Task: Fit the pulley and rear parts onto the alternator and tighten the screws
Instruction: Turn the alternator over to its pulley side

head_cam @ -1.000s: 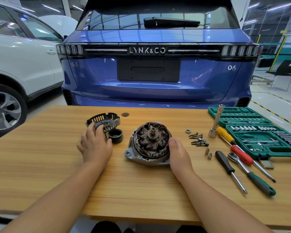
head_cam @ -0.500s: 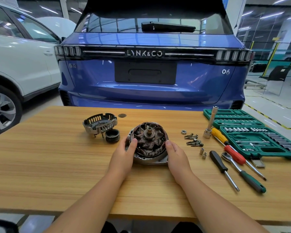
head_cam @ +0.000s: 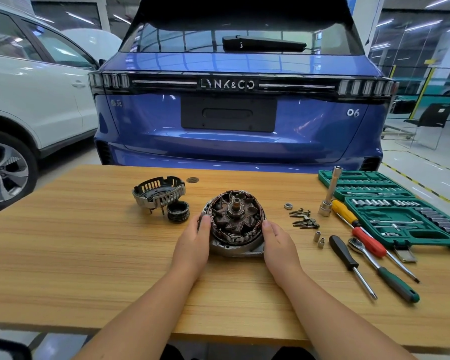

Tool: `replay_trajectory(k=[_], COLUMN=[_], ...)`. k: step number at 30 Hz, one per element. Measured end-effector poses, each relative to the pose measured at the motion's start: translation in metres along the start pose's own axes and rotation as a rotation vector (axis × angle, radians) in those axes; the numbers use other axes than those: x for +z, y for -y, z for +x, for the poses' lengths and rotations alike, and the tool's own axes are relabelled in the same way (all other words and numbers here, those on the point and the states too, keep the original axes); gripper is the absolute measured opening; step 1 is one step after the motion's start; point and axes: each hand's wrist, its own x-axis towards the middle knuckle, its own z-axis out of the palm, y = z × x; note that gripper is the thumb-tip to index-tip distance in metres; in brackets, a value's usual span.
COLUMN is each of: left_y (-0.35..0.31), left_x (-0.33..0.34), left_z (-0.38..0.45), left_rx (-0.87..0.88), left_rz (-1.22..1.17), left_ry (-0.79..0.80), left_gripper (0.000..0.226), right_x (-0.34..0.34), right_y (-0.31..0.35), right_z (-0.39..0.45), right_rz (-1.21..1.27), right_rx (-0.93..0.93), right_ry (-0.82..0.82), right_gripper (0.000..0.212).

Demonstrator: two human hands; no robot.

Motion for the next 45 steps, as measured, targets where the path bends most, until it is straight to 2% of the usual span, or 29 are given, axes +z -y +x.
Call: replay_trajectory(k=[3,7,10,12,14,16,18,21,24,28,31,33,35,39,43,45], left_y=[0.002,0.007,0.008,0.008,0.005,0.0,-0.003,-0.014,-0.03,-0.04,-0.041,-0.043,-0.043,-0.042,-0.043,-0.043], left_x=[-0.002,-0.014,-0.024,-0.023,-0.02,-0.02,-0.022,-0.026,-0.026,-0.023,-0.018,-0.015,-0.013,-0.01,-0.009,-0.012], left_z=[0.007,0.028,0.038,0.038,0.033,0.027,0.025,0.022,0.029,0.041,0.038,0.035,0.033,0.028,0.021,0.016], left_rx=[-0.006,0.03,-0.021,-0.031,0.016,0.049,0.021,-0.034,-0.163,-0.347,-0.387,-0.401,-0.398,-0.366,-0.304,-0.242], left_rz=[0.0,0.28,0.343,0.345,0.35,0.272,0.165,0.074,-0.043,-0.164,-0.193,-0.251,-0.298,-0.342,-0.396,-0.426], left_ry=[-0.036,-0.125,-0.143,-0.089,0.035,0.15,0.232,0.308,0.336,0.408,0.385,0.361,0.348,0.289,0.264,0.26], left_gripper=[0.044,0.044,0.047,0.051,0.061,0.07,0.072,0.074,0.086,0.086,0.083,0.073,0.061,0.036,0.059,0.056], right_x=[0.0,0.001,0.002,0.002,0.003,0.003,0.003,-0.001,-0.008,-0.019,-0.022,-0.02,-0.017,-0.012,-0.013,-0.015], right_y=[0.0,0.0,0.002,0.001,0.001,0.003,0.006,0.009,0.019,0.033,0.035,0.033,0.032,0.033,0.027,0.025], right_z=[0.0,0.0,0.0,0.001,0.003,0.003,0.002,0.002,0.009,0.025,0.028,0.027,0.026,0.022,0.018,0.014], right_rz=[0.006,-0.001,0.001,0.01,0.012,0.003,0.006,0.089,0.194,0.24,0.263,0.296,0.319,0.332,0.347,0.363], right_rx=[0.002,-0.002,0.008,0.012,0.009,0.0,0.016,0.054,0.15,0.399,0.443,0.434,0.419,0.387,0.322,0.275], right_ry=[-0.006,-0.023,-0.03,-0.024,-0.005,0.021,0.043,0.092,0.19,0.325,0.36,0.336,0.307,0.266,0.258,0.285], right_gripper=[0.03,0.031,0.029,0.028,0.034,0.05,0.058,0.057,0.038,0.055,0.036,0.032,0.037,0.063,0.055,0.053])
